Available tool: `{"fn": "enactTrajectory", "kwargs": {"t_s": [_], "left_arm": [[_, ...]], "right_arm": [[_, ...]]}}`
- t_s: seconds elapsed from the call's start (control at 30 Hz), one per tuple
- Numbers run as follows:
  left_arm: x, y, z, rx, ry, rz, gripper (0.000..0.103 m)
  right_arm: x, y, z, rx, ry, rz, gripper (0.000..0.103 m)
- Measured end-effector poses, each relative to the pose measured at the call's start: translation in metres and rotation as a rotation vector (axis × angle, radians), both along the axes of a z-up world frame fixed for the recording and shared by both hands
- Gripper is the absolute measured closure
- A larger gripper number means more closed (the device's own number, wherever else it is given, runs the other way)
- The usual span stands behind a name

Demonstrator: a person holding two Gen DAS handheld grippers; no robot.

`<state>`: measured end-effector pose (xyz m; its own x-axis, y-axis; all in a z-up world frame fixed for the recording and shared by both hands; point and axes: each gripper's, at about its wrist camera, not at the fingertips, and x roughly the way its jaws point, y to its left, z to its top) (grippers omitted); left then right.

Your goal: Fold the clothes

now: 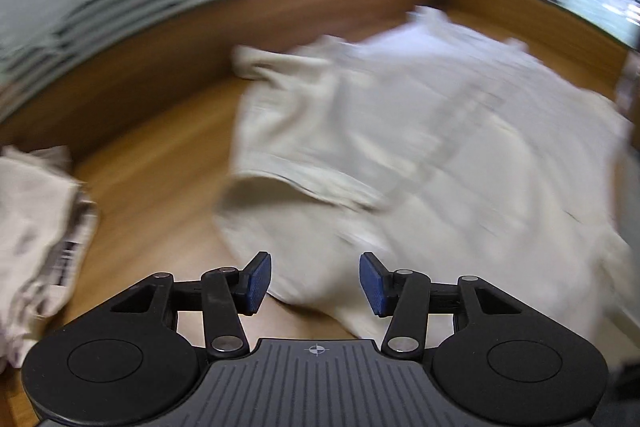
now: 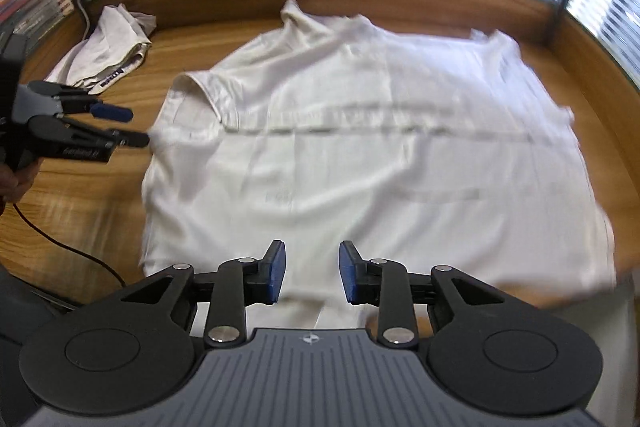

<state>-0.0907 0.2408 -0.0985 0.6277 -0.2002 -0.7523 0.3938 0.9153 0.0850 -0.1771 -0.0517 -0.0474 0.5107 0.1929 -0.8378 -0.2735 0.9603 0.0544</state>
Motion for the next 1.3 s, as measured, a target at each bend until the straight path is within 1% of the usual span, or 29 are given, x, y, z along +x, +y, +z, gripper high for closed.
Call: {"fn": "enactTrajectory", "kwargs": {"t_s": [0.07, 0.17, 0.3, 0.4, 0.5, 0.6, 0.67, 0.77, 0.87, 0.93, 1.0, 1.1, 1.2, 1.3], "left_arm": [[0.018, 0.002, 0.001, 0.023, -0.016, 0.066, 0.051], [0.04, 0.008, 0.003, 0.037, -0.011, 0.171, 0.051], [0.063, 0.016, 0.013, -0.012, -0.009, 0.285, 0.051], [0.079, 0.022, 0.015, -0.042, -0.009, 0.336, 0.049], [0.094, 0.023, 0.006, -0.05, 0.003, 0.343, 0.049], [0.106, 0.023, -0.01, -0.041, 0.028, 0.313, 0.049], [0.111, 0.022, -0.021, -0.033, 0.045, 0.278, 0.05], [0.114, 0.02, -0.032, -0.021, 0.067, 0.223, 0.05], [0.116, 0.02, -0.037, -0.046, 0.091, 0.181, 0.05], [0.116, 0.02, -0.038, -0.051, 0.1, 0.151, 0.05], [0.115, 0.02, -0.04, -0.037, 0.1, 0.125, 0.05], [0.115, 0.024, -0.043, -0.033, 0.111, 0.104, 0.05], [0.114, 0.029, -0.044, -0.038, 0.118, 0.11, 0.05], [0.115, 0.034, -0.046, -0.054, 0.126, 0.123, 0.051]], "right_arm": [[0.031, -0.003, 0.005, 0.007, -0.004, 0.052, 0.069], [0.08, -0.006, 0.01, 0.027, -0.005, 0.141, 0.069], [0.149, -0.004, 0.015, 0.045, -0.011, 0.262, 0.069], [0.2, 0.006, 0.016, 0.058, -0.017, 0.337, 0.069], [0.247, 0.025, 0.014, 0.064, -0.023, 0.392, 0.069], [0.289, 0.05, 0.007, 0.076, -0.018, 0.438, 0.069], [0.313, 0.068, -0.003, 0.07, -0.009, 0.464, 0.069], [0.346, 0.098, -0.024, 0.033, 0.011, 0.504, 0.069], [0.371, 0.126, -0.045, -0.008, 0.04, 0.552, 0.069], [0.382, 0.14, -0.058, -0.037, 0.063, 0.586, 0.069], [0.392, 0.153, -0.071, -0.067, 0.088, 0.619, 0.069], [0.405, 0.171, -0.089, -0.11, 0.124, 0.665, 0.069], [0.411, 0.179, -0.104, -0.141, 0.159, 0.693, 0.069], [0.412, 0.182, -0.111, -0.158, 0.172, 0.715, 0.069]]}}
